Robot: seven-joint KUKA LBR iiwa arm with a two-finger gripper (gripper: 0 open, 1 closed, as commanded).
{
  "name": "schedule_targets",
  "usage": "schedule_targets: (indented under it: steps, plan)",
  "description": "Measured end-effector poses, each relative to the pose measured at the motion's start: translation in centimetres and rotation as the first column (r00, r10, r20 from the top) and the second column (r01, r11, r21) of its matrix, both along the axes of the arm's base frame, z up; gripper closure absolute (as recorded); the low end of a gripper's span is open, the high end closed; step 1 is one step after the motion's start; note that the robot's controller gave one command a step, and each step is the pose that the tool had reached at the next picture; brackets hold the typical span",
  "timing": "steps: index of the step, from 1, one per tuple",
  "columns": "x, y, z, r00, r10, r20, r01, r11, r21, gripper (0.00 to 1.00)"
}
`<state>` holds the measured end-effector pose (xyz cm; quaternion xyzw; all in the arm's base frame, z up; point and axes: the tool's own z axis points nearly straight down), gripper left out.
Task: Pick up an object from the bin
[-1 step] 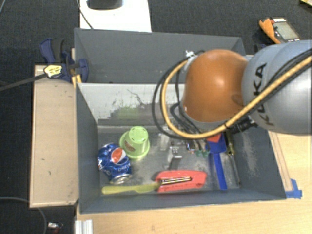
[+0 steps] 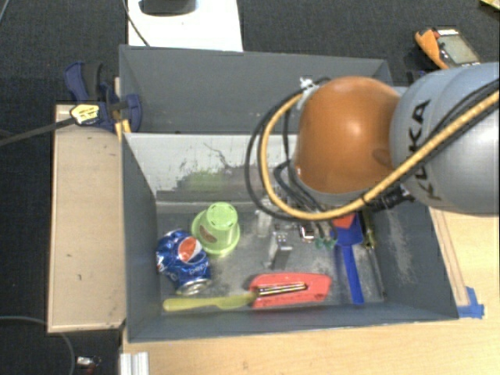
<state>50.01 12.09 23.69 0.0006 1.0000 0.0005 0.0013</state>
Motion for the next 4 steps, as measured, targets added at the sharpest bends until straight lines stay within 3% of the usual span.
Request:
schedule_targets:
  steps: [1,2,3,4]
  plan:
    - [-0.6,-5.4,-8.7,0.998,0.066,0.004,-0.066,0.998,0.0,0.0]
    - [-1.5,-7.3,-9.4,0.999,-0.046,0.007,0.046,0.999,0.004,0.0]
    - [-2.4,-11.4,-12.1,1.0,0.023,-0.006,-0.023,1.0,-0.002,0.0]
    - [-2.1,-12.0,-16.7,0.999,-0.032,0.008,0.032,0.999,0.005,0.0]
